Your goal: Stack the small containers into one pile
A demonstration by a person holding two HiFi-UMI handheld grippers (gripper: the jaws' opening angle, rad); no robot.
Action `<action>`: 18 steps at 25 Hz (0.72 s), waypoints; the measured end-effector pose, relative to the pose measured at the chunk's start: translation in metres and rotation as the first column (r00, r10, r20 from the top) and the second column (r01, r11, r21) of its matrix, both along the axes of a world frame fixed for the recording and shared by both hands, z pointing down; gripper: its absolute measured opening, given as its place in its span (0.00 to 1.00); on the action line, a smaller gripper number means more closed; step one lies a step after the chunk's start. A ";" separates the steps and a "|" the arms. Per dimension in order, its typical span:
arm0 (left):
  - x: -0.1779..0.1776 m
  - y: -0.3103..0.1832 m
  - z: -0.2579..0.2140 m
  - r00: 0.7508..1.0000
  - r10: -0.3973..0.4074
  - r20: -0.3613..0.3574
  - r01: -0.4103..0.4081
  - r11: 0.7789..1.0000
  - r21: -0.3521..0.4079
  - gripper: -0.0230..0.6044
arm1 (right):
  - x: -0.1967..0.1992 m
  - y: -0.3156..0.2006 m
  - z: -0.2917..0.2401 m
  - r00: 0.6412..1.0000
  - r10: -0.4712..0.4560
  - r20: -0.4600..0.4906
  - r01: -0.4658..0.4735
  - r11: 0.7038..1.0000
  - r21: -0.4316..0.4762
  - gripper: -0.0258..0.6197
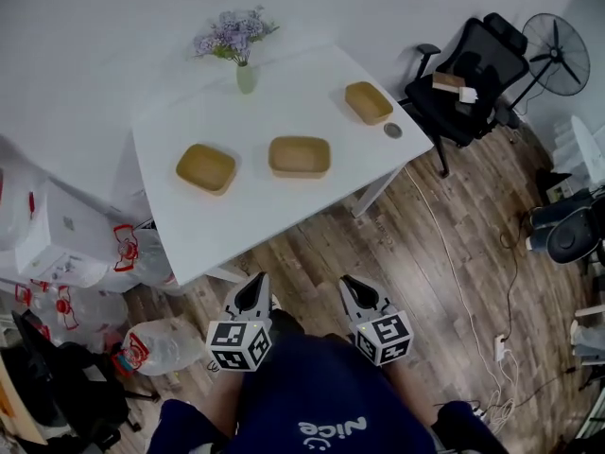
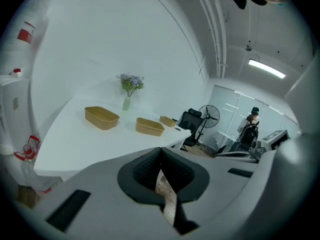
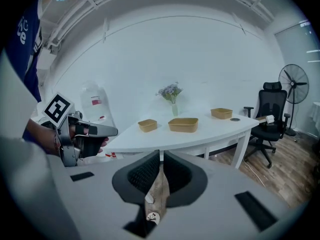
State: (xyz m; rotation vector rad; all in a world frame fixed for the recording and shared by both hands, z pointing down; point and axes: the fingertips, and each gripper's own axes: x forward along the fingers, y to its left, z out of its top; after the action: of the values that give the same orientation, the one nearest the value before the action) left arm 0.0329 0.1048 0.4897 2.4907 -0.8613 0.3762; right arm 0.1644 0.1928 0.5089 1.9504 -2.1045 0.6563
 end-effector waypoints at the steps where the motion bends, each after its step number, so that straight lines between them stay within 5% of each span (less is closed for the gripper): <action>1: 0.001 -0.014 -0.002 1.000 0.008 -0.004 -0.008 1.000 0.007 0.06 | -0.001 -0.013 -0.002 1.000 0.002 -0.005 -0.002 1.000 0.002 0.12; 12: -0.021 -0.119 -0.003 0.999 0.041 0.000 -0.041 0.999 0.030 0.06 | -0.043 -0.132 -0.002 1.000 -0.028 0.003 0.028 1.000 0.013 0.12; 18: -0.023 -0.143 -0.004 1.000 0.020 -0.001 -0.020 0.999 0.032 0.06 | -0.042 -0.155 0.003 0.999 -0.039 -0.009 0.039 0.999 -0.015 0.12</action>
State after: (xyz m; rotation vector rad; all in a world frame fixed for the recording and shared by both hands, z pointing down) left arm 0.0094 -0.0380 0.4859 2.5304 -0.8488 0.3708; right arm 0.1228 0.0378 0.5115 1.8960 -2.1207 0.6522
